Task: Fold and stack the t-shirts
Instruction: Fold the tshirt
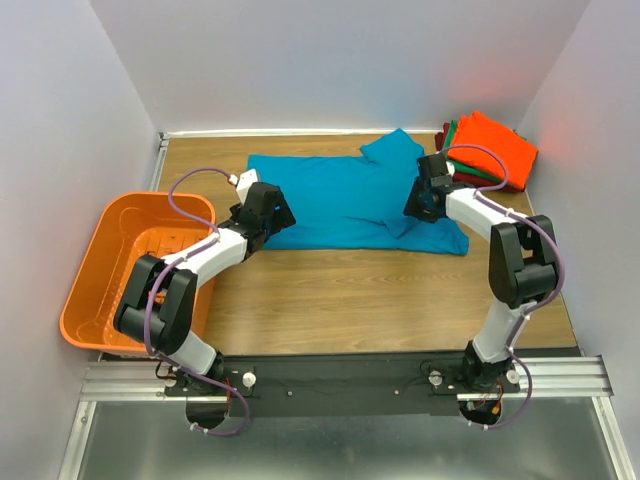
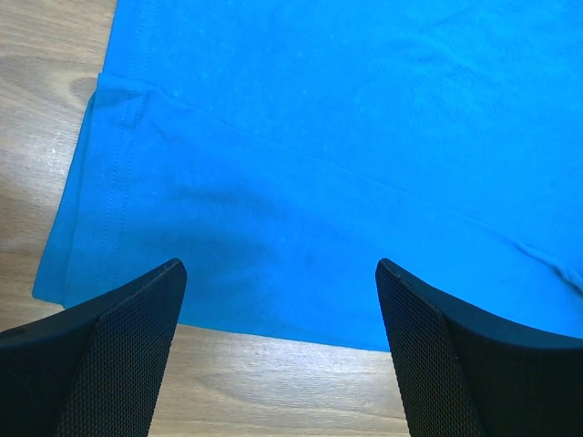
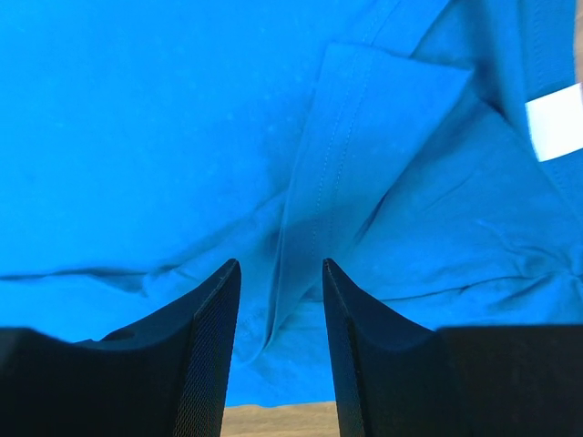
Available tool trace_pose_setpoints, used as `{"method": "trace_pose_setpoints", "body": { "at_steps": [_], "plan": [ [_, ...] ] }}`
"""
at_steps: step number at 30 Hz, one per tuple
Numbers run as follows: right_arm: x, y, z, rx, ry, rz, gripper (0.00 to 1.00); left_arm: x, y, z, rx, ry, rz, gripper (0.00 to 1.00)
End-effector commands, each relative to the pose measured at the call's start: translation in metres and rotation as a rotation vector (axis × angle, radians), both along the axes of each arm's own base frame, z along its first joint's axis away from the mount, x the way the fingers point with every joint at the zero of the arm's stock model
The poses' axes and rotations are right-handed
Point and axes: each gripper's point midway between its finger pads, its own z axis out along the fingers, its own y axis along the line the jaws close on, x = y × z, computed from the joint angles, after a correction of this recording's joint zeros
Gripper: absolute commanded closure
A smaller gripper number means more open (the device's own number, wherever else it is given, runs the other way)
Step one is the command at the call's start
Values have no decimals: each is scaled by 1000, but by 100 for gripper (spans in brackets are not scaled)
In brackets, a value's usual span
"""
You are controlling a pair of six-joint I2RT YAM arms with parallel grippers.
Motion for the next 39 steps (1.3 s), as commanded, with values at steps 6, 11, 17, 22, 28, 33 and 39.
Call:
{"method": "trace_pose_setpoints", "body": {
  "at_steps": [6,11,17,22,28,33,39],
  "plan": [
    [-4,-5,-26,-74,48,-11,55,6,-5,5,5,-17,-20,9],
    [-6,-9,-25,-91,48,-27,63,7,-5,7,10,-19,-23,9],
    [-5,-12,-19,-101,33,-36,80,8,-4,6,20,-12,-22,9],
    [2,-9,-13,-93,17,-36,93,9,-4,7,22,-16,-25,9],
    [14,-5,-5,-82,-5,-32,99,8,-2,5,35,-10,-23,9],
    [30,-4,7,-84,-45,-49,99,7,-1,5,39,-7,-22,9],
    [52,-3,7,-85,-67,-82,99,9,-1,6,42,-8,-22,9]
  ]
}}
